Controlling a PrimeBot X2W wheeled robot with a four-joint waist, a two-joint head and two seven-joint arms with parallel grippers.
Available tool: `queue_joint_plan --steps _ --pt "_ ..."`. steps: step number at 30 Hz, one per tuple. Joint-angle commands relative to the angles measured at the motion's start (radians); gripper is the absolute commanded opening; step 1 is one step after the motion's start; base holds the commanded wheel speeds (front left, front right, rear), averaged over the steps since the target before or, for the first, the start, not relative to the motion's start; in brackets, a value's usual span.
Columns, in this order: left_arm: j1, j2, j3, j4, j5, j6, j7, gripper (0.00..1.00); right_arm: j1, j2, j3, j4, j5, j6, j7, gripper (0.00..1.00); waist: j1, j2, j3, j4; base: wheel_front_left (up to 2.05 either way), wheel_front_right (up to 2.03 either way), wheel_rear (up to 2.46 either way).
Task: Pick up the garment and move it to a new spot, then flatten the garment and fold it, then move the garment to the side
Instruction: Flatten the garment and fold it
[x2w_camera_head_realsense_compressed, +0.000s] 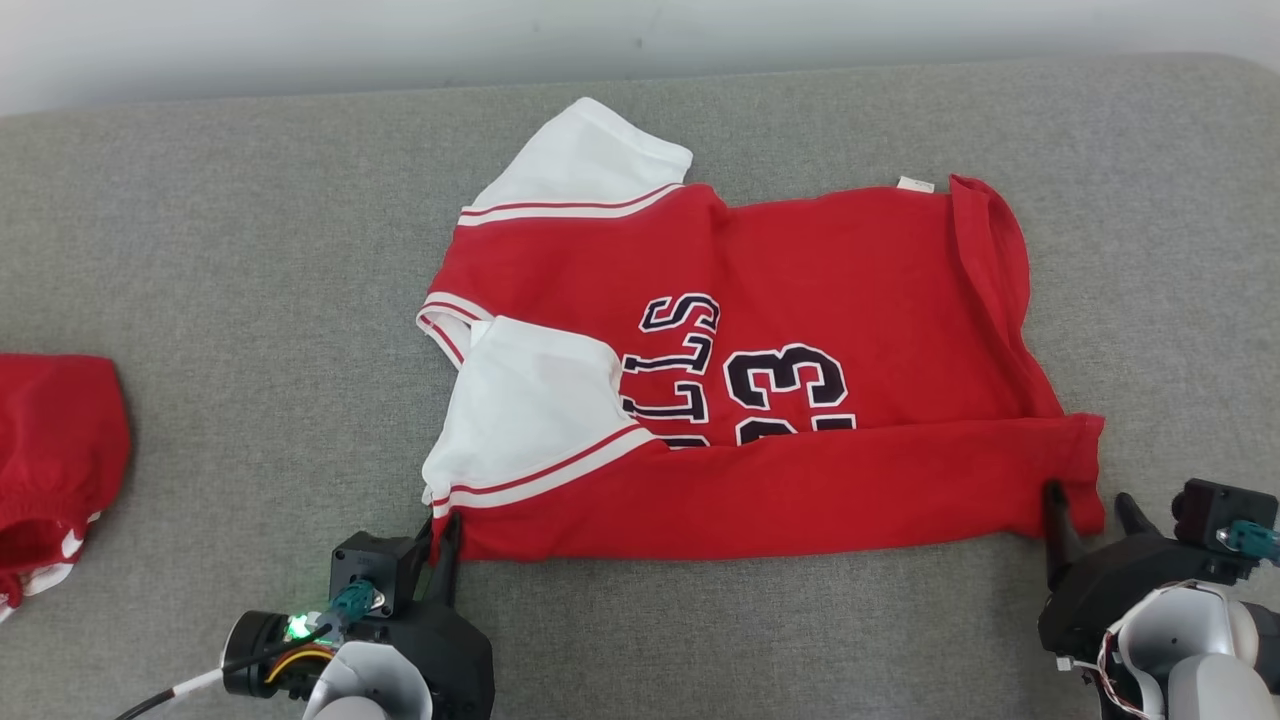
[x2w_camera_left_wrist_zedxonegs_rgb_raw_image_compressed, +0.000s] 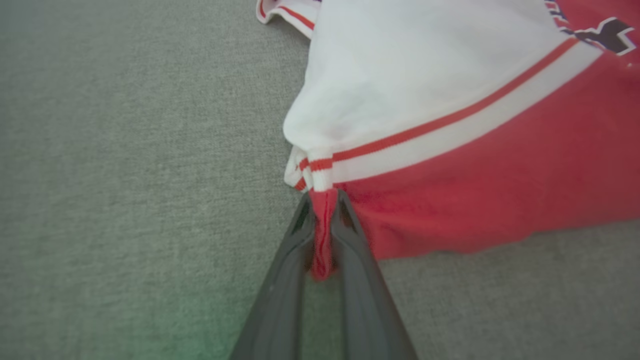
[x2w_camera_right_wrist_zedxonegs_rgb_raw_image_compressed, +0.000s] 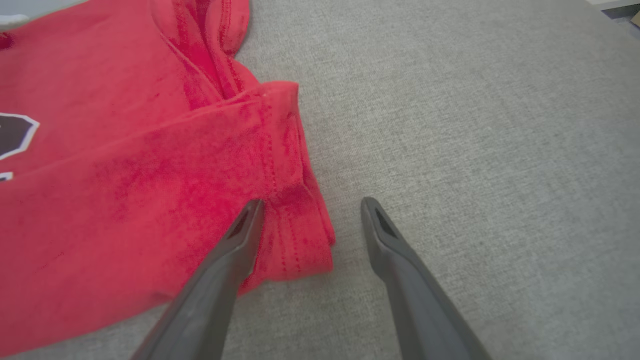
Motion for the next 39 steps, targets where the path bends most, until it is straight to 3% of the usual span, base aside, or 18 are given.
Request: queue_joint_plan --steps 1,4,5,6,7,16,25,32,39 --pt "0.006 0.003 -0.003 0.027 -0.003 0.0 0.017 0.0 -0.008 0.002 0.003 0.007 -0.008 -0.002 0.005 1.0 0.0001 0.0 0.003 0.002 0.0 0.0 0.0" --pt "0.007 0.001 -0.004 0.044 -0.009 -0.001 0.015 0.0 -0.022 0.003 0.022 0.045 0.006 -0.002 0.029 1.0 0.0001 0.0 0.004 0.003 0.0 0.0 0.0" --pt "0.008 0.002 -0.005 0.049 -0.012 -0.002 0.017 0.0 -0.024 0.004 0.029 0.054 0.007 -0.002 0.037 0.66 0.0001 0.0 0.003 0.004 0.0 0.0 0.0" --pt "0.011 0.004 -0.005 0.051 -0.013 -0.003 0.019 0.0 -0.027 0.004 0.034 0.058 0.008 -0.002 0.039 0.13 0.0001 0.0 0.002 0.004 0.0 0.0 0.0" --pt "0.016 0.006 -0.006 0.053 -0.015 -0.005 0.021 0.0 -0.029 0.005 0.039 0.057 0.009 -0.002 0.038 0.0 0.0001 0.0 -0.001 0.005 0.0 0.0 0.0" --pt "0.106 0.046 -0.007 -0.027 -0.043 0.001 0.058 0.0 0.042 0.002 0.011 -0.036 0.039 -0.002 0.047 0.0 0.0001 0.0 -0.052 0.002 0.0 0.0 0.0" --pt "0.253 0.128 -0.005 -0.251 -0.052 0.057 0.145 0.0 0.185 0.0 -0.026 -0.173 0.089 -0.003 0.119 0.0 0.0001 0.0 -0.101 -0.007 0.0 0.0 0.0" --pt "0.355 0.152 -0.016 -0.39 -0.067 0.097 0.217 0.0 0.245 0.0 -0.037 -0.183 0.131 -0.003 0.132 0.0 0.0001 0.0 -0.105 -0.011 0.0 0.0 0.0" --pt "0.38 0.158 -0.023 -0.409 -0.07 0.107 0.23 0.0 0.251 0.001 -0.036 -0.156 0.115 -0.003 0.138 0.0 0.0001 0.0 -0.096 -0.009 0.0 0.0 0.0"
